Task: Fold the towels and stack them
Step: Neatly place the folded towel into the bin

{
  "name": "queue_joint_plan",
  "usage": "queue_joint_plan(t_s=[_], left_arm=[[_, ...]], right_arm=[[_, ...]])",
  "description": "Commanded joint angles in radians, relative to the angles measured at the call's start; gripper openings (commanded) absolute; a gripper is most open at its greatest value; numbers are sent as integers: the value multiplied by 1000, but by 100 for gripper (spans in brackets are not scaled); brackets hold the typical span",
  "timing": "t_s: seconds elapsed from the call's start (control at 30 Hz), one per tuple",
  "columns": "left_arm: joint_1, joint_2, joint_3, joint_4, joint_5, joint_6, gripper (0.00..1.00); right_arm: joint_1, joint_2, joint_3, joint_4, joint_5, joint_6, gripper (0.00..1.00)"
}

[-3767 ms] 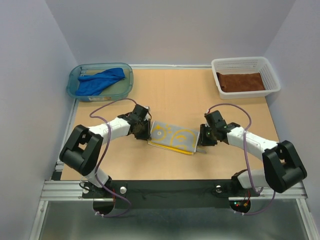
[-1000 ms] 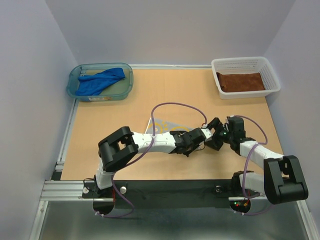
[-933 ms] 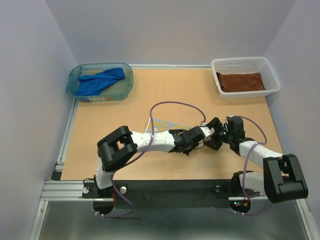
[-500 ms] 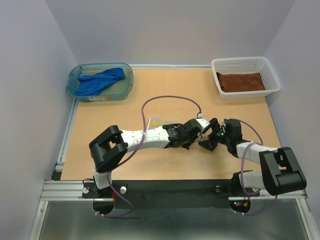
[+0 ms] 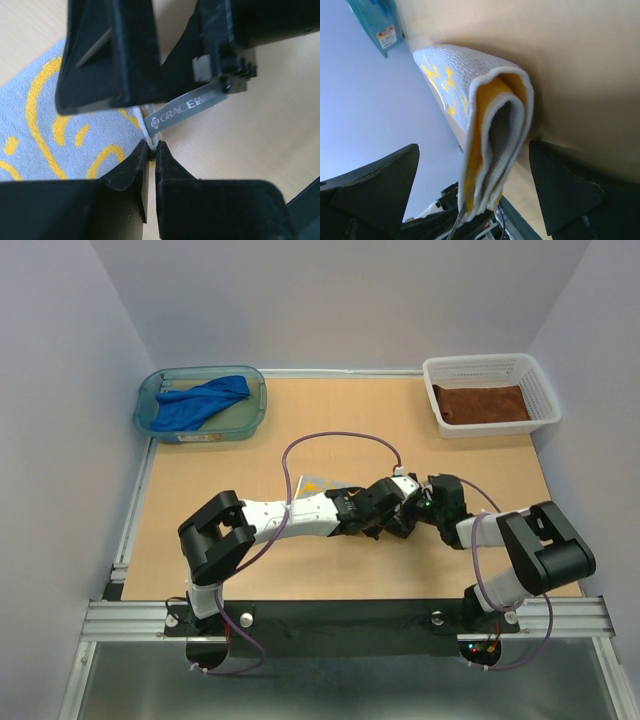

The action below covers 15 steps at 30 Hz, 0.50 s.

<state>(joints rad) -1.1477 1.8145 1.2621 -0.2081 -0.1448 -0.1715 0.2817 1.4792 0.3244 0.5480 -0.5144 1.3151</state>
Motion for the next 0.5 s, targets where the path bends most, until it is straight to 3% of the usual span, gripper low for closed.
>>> queue_joint_plan(t_s=[0.0, 0.1, 0.27, 0.43, 0.47], left_arm=[[0, -17, 52, -10, 11, -25, 0], [0, -15, 57, -16, 7, -31, 1], [0, -15, 53, -19, 7, -34, 5], [0, -14, 59, -25, 13, -36, 11], [0, -14, 63, -30, 4, -40, 17]], right_arm=[[63, 78, 1, -25, 103, 31, 95], [79, 108, 7, 16, 125, 62, 90], [79, 105, 50, 9, 151, 36, 67], [79, 110, 99, -39, 160, -16, 23], [79, 109, 110, -54, 162, -37, 13]])
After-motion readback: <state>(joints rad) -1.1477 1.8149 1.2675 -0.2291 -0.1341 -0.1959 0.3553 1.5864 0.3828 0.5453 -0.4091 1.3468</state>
